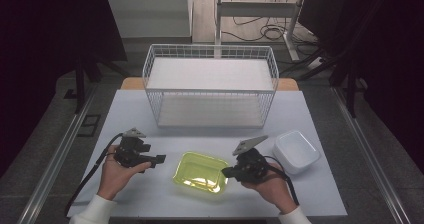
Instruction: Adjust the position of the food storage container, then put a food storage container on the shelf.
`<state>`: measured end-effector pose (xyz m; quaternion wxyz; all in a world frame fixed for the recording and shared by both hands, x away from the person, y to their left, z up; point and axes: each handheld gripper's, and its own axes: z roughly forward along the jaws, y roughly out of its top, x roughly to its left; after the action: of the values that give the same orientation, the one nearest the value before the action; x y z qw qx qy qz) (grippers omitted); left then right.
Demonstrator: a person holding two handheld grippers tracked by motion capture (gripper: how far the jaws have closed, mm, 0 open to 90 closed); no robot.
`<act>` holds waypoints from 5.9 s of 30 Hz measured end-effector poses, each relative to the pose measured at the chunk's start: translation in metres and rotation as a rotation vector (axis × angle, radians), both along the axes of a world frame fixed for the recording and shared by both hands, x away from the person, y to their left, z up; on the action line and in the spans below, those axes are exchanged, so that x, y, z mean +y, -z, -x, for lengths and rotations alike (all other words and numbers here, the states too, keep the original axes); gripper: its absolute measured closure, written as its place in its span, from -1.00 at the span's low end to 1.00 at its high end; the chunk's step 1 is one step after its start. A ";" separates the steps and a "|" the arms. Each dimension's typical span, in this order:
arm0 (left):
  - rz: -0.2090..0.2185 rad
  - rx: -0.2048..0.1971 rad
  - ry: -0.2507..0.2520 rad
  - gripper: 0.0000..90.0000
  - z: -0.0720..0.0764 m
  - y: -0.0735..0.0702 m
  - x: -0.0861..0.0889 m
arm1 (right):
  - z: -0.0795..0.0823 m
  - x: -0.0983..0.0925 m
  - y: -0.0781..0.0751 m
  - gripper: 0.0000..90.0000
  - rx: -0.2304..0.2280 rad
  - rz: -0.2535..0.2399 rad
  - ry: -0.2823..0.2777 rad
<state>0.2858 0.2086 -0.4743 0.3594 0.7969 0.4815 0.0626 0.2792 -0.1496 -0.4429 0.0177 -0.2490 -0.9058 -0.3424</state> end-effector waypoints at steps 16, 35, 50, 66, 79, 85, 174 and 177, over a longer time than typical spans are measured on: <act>-0.011 0.013 0.007 -0.51 0.002 0.007 -0.005 | 0.033 0.059 0.041 0.99 0.046 0.186 -0.224; 0.012 0.008 -0.009 -0.56 0.003 0.007 -0.006 | 0.014 0.045 0.039 0.99 0.017 0.145 -0.145; 0.161 -0.084 -0.054 -0.55 0.016 -0.014 0.007 | -0.015 -0.002 -0.016 -0.06 -0.047 -0.100 0.130; 0.218 -0.058 -0.056 -0.56 0.029 -0.020 -0.002 | -0.033 -0.019 0.000 -0.54 0.027 -0.145 0.286; 0.278 0.006 -0.033 -0.52 0.023 -0.014 -0.009 | -0.035 -0.018 0.010 -0.41 0.087 -0.178 0.311; 0.300 0.034 -0.022 -0.46 0.019 -0.009 -0.012 | -0.036 -0.016 0.018 -0.33 0.122 -0.183 0.320; 0.377 0.032 0.093 0.78 0.019 -0.018 -0.039 | -0.020 -0.027 -0.002 0.76 0.045 -0.266 0.317; 0.392 0.015 0.102 0.78 0.020 -0.024 -0.037 | -0.018 -0.027 -0.006 0.76 0.026 -0.273 0.310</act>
<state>0.2657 0.1714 -0.4501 0.5067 0.7356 0.4462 -0.0563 0.2976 -0.1765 -0.4365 0.0102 -0.3850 -0.8016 -0.4573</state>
